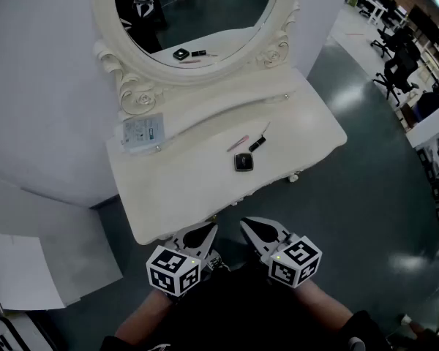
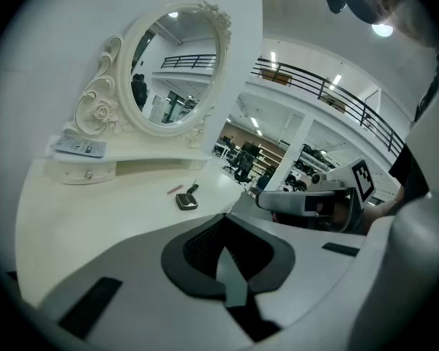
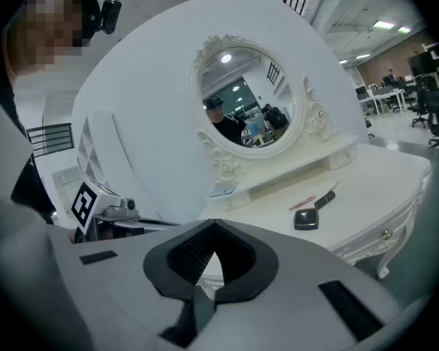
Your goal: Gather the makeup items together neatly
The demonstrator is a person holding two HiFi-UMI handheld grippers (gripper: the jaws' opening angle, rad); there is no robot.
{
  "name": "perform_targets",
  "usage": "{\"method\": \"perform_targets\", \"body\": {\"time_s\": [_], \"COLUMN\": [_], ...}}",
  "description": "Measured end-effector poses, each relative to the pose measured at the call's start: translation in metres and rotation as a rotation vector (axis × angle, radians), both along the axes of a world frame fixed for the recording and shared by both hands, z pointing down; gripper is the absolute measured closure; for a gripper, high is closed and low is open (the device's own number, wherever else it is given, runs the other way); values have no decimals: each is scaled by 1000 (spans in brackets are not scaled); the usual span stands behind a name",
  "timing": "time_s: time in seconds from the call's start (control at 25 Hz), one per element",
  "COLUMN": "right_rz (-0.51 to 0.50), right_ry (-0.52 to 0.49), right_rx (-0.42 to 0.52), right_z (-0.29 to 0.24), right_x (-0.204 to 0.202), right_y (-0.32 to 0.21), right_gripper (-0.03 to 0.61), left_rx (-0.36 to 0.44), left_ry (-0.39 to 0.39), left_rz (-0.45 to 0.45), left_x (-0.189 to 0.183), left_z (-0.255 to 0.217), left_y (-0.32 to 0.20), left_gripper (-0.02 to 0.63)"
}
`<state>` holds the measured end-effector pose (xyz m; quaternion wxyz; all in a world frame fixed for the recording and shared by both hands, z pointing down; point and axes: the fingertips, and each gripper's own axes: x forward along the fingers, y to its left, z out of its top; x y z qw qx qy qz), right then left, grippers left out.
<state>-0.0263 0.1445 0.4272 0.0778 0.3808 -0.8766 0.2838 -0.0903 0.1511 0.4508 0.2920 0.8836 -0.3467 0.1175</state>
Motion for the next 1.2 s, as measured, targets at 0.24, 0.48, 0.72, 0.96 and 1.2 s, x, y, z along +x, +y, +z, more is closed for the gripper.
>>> {"method": "perform_targets", "body": {"time_s": [0.24,0.48,0.72,0.96,1.2], "right_rz": [0,6,21,61,100], "right_ry": [4,-4,-5,26,48], "right_rx": [6,9,19,28,43], "right_z": [1,0,-2,4,8], "right_x": [1,2,2,3,3], "right_y": [-2,-3,-8,-16,-25], "right_gripper": [549,549,549,549,549], "left_rx": [4,7,2,2,9], "left_ry": [-1,1,10,8,-8], "left_rz": [3,5,-4,-7,-7], "left_x": [2,2,-3,-14,-26], "left_z": [1,0,1,5,9], "left_y": [-2,-1,-1,-1,-4], "left_gripper": [606,606,605,605,606]}}
